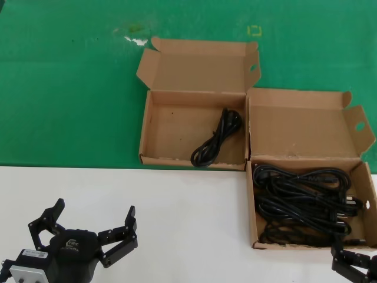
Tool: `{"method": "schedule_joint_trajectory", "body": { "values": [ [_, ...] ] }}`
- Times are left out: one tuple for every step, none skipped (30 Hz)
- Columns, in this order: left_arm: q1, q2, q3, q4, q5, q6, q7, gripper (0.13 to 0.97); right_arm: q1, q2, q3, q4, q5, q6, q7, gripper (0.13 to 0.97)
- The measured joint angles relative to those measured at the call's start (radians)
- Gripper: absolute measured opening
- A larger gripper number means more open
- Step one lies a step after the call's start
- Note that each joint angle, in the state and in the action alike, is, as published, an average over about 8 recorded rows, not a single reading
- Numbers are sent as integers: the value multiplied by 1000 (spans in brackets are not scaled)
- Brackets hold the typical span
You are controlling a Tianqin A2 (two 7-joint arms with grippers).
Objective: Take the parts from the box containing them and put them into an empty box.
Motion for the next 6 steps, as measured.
{"method": "schedule_joint_trajectory", "body": {
  "values": [
    [0,0,0,0,0,0,0,966,0,0,0,0,0,0,0,966],
    [0,0,0,0,0,0,0,966,0,0,0,0,0,0,0,966],
    [0,0,0,0,0,0,0,966,0,0,0,0,0,0,0,966],
    [0,0,0,0,0,0,0,966,0,0,0,0,0,0,0,966],
    [0,0,0,0,0,0,0,966,0,0,0,0,0,0,0,966],
    [0,0,0,0,0,0,0,966,0,0,0,0,0,0,0,966]
  ]
}}
